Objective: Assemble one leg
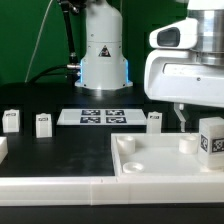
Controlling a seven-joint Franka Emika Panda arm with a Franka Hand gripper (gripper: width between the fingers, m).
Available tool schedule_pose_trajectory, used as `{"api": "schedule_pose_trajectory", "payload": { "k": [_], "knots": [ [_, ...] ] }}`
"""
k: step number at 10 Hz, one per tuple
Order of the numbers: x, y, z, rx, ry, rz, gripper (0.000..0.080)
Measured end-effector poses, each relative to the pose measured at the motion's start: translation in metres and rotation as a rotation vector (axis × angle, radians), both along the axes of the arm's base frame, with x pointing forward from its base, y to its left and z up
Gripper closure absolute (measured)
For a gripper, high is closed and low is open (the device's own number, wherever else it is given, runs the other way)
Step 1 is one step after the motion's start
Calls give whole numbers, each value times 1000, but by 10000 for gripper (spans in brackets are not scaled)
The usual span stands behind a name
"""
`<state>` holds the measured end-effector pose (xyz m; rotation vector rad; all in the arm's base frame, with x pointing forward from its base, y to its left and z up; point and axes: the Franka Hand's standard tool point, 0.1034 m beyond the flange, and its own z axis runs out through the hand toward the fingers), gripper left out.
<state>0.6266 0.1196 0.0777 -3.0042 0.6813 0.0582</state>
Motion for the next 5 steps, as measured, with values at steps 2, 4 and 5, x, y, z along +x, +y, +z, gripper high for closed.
{"api": "schedule_pose_trajectory", "payload": {
  "k": [2,4,5],
  "knots": [
    [1,-3,0,4,-16,229,150],
    [1,-4,0,-8,-31,415,150],
    [1,-4,0,-12,-33,454,150]
  ]
}}
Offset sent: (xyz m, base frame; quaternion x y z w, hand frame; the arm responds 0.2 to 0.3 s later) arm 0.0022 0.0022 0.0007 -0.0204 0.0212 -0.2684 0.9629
